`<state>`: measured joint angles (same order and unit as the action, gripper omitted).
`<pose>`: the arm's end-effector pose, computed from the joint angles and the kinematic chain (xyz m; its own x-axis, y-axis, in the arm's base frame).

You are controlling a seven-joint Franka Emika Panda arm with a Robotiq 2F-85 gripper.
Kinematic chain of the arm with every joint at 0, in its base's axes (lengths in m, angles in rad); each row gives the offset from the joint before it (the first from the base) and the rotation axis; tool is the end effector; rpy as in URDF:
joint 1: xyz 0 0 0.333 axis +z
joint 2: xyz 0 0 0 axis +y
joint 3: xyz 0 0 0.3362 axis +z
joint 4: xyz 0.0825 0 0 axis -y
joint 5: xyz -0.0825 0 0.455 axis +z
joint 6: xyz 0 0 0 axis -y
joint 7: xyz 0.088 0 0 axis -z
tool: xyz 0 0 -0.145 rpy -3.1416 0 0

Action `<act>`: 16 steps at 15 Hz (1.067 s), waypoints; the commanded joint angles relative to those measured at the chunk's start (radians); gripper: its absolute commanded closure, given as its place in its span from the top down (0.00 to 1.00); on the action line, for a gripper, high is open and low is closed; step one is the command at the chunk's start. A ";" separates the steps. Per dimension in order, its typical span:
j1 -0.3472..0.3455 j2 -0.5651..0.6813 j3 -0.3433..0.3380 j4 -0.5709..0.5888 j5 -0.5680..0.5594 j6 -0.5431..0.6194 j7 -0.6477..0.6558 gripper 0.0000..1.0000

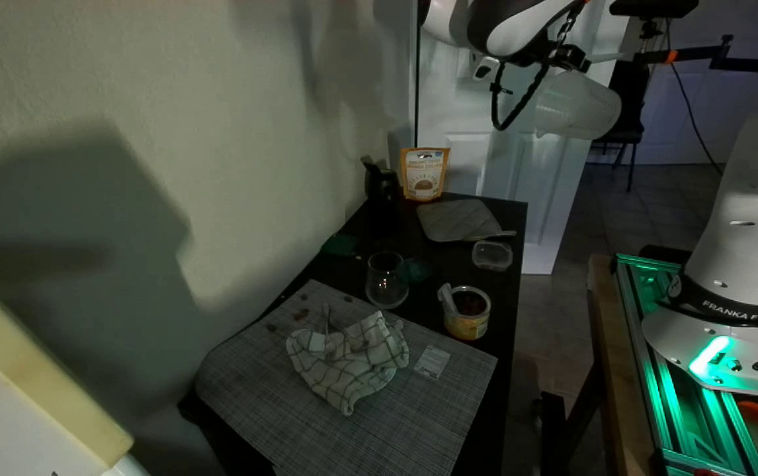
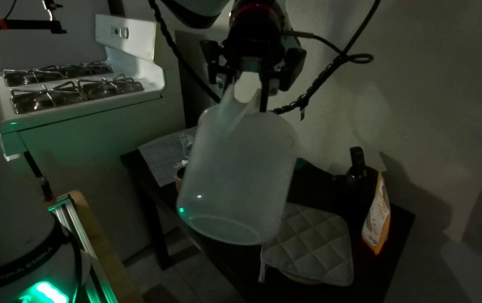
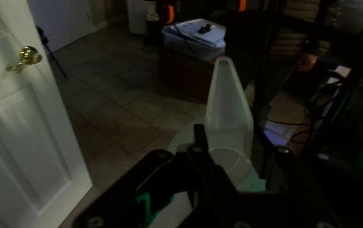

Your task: Pour the contents in the jug into the clear bowl.

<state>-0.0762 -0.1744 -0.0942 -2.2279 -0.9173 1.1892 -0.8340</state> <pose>0.4127 -0.2069 0.4348 0.2500 0.2282 -0.9410 0.6620 -0.7495 -0.0059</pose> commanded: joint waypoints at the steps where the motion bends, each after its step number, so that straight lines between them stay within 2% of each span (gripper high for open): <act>1: 0.037 -0.055 0.005 -0.034 -0.068 0.132 0.031 0.12; 2: 0.041 -0.053 0.000 -0.028 -0.063 0.185 0.042 0.12; 3: 0.042 -0.057 -0.010 -0.012 -0.009 0.232 0.045 0.12; 4: 0.036 -0.022 -0.002 0.001 -0.039 0.165 0.025 0.12; 5: 0.038 -0.023 -0.001 0.003 -0.036 0.177 0.026 0.37; 7: 0.037 -0.019 -0.002 0.004 -0.036 0.176 0.026 0.37; 8: 0.037 -0.018 -0.004 0.004 -0.036 0.176 0.026 0.12; 13: 0.015 0.021 -0.068 0.003 0.178 0.460 0.124 0.12; 16: -0.015 0.063 -0.103 -0.008 0.256 0.664 0.167 0.12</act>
<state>-0.0637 -0.1522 -0.1689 -2.2310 -0.7370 1.7039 -0.7116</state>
